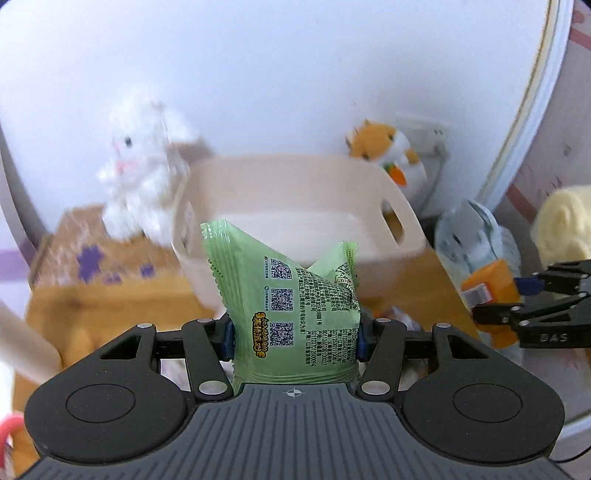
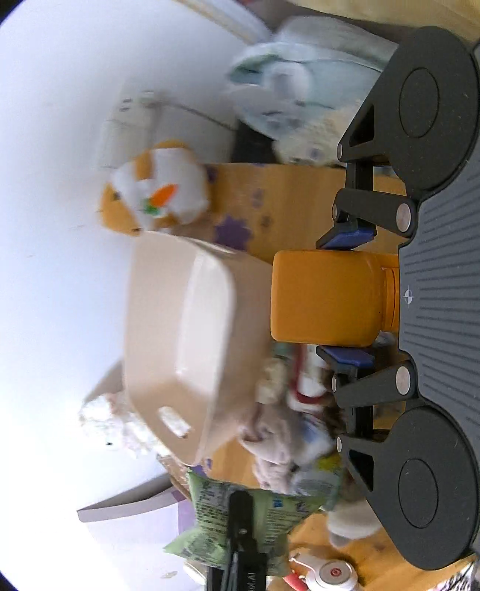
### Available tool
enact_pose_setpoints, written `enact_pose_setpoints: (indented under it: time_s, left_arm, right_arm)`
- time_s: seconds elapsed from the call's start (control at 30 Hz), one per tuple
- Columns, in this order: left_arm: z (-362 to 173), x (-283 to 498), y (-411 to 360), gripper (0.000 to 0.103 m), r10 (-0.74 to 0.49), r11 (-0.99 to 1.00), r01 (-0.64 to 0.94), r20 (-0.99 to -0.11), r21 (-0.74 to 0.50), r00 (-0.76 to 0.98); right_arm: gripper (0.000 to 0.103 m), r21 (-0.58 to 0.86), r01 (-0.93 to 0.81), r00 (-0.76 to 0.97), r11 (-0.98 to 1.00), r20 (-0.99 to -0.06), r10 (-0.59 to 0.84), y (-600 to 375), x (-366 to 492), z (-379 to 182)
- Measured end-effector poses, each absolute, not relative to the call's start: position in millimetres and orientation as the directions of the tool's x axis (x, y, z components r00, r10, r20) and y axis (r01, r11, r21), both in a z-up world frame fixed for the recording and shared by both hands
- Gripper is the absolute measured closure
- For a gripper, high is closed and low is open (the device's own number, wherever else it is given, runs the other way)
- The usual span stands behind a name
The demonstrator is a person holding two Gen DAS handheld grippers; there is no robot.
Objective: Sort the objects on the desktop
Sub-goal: 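Carry both items into the beige basket and open both tools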
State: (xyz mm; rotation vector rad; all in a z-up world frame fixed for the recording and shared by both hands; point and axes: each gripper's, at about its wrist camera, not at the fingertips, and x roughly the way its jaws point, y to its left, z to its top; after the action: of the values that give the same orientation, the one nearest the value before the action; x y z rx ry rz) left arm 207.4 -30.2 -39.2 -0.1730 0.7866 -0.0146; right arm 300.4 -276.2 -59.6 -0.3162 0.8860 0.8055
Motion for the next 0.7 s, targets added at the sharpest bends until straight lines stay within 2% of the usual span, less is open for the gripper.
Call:
enact_pose_setpoints:
  time_s: [0.2,0.33,0.43,0.7]
  left_arm:
    - [-20.7,239.5,-22.5,0.047,-0.028,0.993,-0.054,-0.656,-0.105,0.754]
    - [-18.0,268.1,-18.8,0.047,-0.002,0.994,-0.066,-0.646,-0.081,0.763]
    - [-22.3,289.7,-25.8,0.047,0.043,0.997,-0.069,-0.631,-0.018,0.774]
    - [-60.8,354.9,-31.2,0.047,0.095,0.988,-0.154,-0.719,-0.017,0.689]
  right_arm:
    - [0.053,0.011,-0.763,0.429,0.646,-0.739,0.519,-252.0,332.2,-41.2]
    - [0.053,0.009,-0.761,0.451,0.649,-0.713,0.538,-231.0,355.9,-35.7]
    - [0.053,0.021,-0.753,0.461,0.657,-0.696,0.551,-215.7,371.1,-34.0]
    - [0.053,0.049,-0.733,0.446,0.679,-0.719,0.533,-169.4,408.3,-61.7]
